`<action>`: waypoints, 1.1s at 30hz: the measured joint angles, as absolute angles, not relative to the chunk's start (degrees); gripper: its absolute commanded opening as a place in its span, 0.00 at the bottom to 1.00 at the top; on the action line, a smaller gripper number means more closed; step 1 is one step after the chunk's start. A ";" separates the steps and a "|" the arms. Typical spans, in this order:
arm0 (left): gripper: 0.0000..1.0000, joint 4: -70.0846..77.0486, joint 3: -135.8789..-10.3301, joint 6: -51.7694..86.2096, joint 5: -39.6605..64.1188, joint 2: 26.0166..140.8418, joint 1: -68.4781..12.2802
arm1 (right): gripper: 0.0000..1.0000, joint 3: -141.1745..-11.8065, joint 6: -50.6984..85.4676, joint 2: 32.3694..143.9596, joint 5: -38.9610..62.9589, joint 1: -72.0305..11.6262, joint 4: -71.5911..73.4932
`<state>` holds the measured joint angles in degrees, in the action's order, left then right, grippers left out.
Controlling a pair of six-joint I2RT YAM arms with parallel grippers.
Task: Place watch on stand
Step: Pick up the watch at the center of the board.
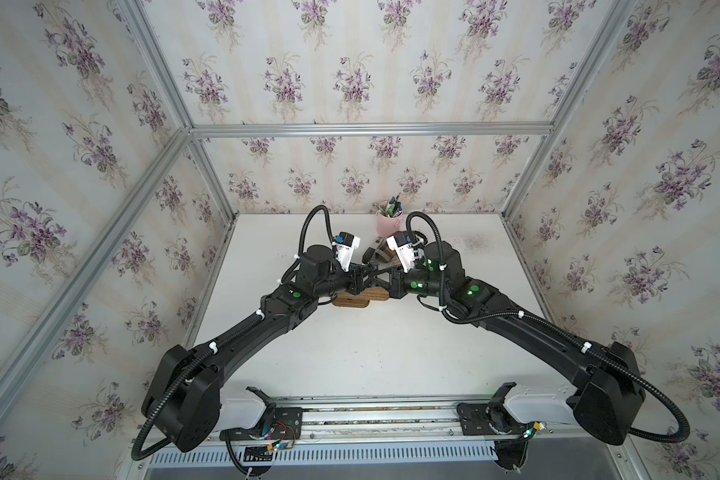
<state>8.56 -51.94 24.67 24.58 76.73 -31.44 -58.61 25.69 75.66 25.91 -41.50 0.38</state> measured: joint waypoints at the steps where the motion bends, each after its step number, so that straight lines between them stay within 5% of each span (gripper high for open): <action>1: 0.22 8.51 -51.99 24.77 24.62 76.95 -31.51 | 0.09 -58.63 25.69 75.81 25.91 -41.52 0.38; 12: 0.07 6.52 -52.66 28.91 24.40 78.22 -31.42 | 0.53 -58.02 23.70 73.14 18.90 -41.50 -0.12; 33: 0.06 10.31 -50.06 27.66 34.98 74.24 -30.17 | 0.57 -41.30 6.50 59.90 5.06 -41.43 6.85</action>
